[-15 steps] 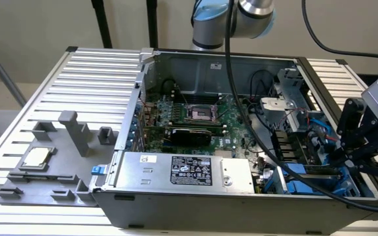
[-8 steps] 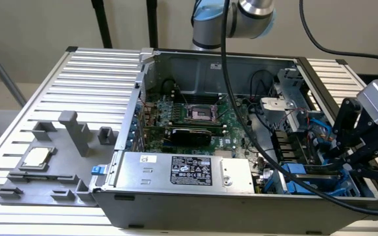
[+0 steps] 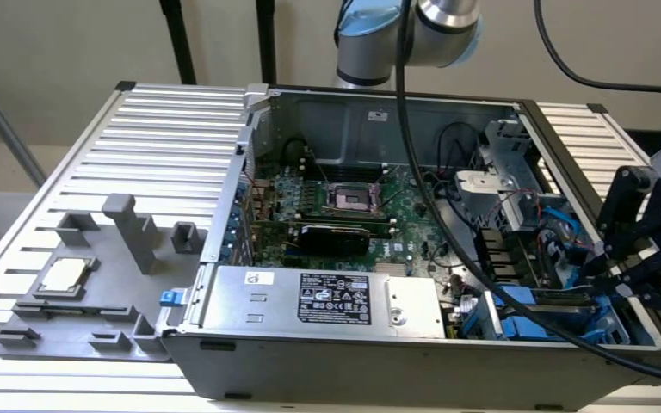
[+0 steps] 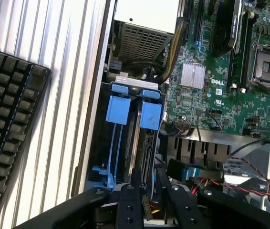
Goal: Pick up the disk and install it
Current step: 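Insert the first disk wire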
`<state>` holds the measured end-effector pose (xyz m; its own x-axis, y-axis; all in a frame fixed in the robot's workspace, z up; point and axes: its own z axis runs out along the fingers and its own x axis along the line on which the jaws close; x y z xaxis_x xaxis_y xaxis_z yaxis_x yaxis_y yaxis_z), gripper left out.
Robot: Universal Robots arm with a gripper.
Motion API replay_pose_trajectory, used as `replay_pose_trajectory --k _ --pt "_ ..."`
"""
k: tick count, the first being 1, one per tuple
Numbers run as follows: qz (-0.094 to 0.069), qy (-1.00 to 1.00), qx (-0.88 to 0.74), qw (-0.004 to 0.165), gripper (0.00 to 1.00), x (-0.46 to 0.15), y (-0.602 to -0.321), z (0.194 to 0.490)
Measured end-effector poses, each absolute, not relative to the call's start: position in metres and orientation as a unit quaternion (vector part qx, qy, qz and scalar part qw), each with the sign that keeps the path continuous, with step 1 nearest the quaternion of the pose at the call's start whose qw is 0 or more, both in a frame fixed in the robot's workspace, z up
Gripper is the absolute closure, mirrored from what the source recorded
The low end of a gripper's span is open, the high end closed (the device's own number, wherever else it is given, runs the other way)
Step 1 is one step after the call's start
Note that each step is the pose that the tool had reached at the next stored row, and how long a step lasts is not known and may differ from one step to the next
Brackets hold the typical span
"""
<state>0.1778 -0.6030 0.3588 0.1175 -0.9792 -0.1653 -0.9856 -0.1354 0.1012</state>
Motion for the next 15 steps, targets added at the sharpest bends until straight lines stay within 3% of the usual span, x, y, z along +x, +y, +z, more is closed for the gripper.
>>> replay_pose_trajectory --k 6,9,10,15 --pt "0.1 0.656 -0.747 0.021 0.73 0.1841 -0.6062 0.3574" --pt "0.103 0.656 -0.748 0.024 0.71 0.1846 -0.6064 0.3565" --pt "0.104 0.655 -0.748 0.025 0.65 0.1848 -0.6063 0.3559" --pt "0.106 0.654 -0.749 0.027 0.65 0.1865 -0.6064 0.3516"
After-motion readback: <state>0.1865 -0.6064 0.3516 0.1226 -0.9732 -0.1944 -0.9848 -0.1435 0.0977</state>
